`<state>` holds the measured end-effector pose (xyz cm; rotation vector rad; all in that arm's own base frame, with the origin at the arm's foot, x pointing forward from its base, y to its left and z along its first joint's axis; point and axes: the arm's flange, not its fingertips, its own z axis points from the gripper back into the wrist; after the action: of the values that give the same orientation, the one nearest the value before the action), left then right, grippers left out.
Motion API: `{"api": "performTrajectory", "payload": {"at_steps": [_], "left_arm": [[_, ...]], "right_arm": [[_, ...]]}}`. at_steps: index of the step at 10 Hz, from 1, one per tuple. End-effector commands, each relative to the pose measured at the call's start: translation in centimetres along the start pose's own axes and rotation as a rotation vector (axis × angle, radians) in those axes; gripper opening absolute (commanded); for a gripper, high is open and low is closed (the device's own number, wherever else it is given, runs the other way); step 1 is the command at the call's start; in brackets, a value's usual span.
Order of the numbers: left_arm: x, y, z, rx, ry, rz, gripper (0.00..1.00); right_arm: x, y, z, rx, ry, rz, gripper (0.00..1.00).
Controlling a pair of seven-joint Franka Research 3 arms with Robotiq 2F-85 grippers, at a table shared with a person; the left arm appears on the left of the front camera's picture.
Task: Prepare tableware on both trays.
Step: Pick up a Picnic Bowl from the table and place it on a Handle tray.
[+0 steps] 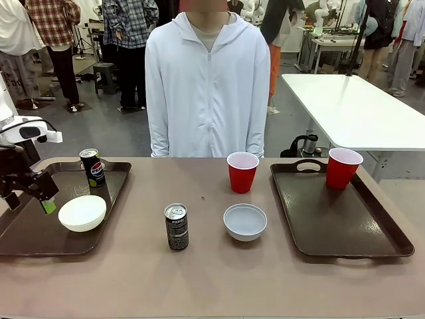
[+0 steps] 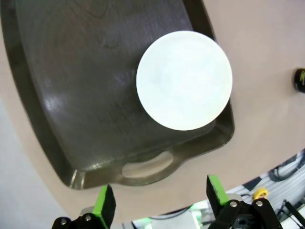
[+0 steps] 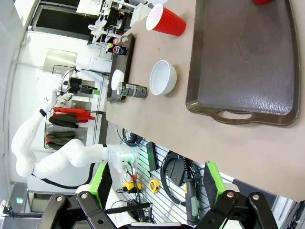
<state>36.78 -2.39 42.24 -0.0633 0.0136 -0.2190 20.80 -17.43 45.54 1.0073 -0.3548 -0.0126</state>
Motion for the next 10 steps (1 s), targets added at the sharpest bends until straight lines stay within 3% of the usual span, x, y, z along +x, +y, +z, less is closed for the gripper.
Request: {"api": "performTrajectory", "payload": {"at_steps": [1, 4, 7, 10], "left_arm": [[0.2, 1.7, 1.2, -0.143, -0.048, -0.002, 1.0], [-1.1, 8.6, 1.6, -0.48, -0.098, -0.016, 1.0], [-4.2, 16.3, 0.9, -0.813, -0.181, 0.005, 1.0], [-7.9, 23.1, -0.1, -1.006, -0.303, 0.086, 1.0]], "right_arm": [[0.3, 2.2, 1.7, -0.053, -0.015, 0.013, 1.0], [2.9, 7.9, -1.7, -0.137, 0.115, 0.058, 1.0], [5.0, 14.0, -10.5, -0.351, 0.274, 0.067, 1.0], [4.8, 18.6, -19.1, -0.564, 0.332, 0.109, 1.0]]}}
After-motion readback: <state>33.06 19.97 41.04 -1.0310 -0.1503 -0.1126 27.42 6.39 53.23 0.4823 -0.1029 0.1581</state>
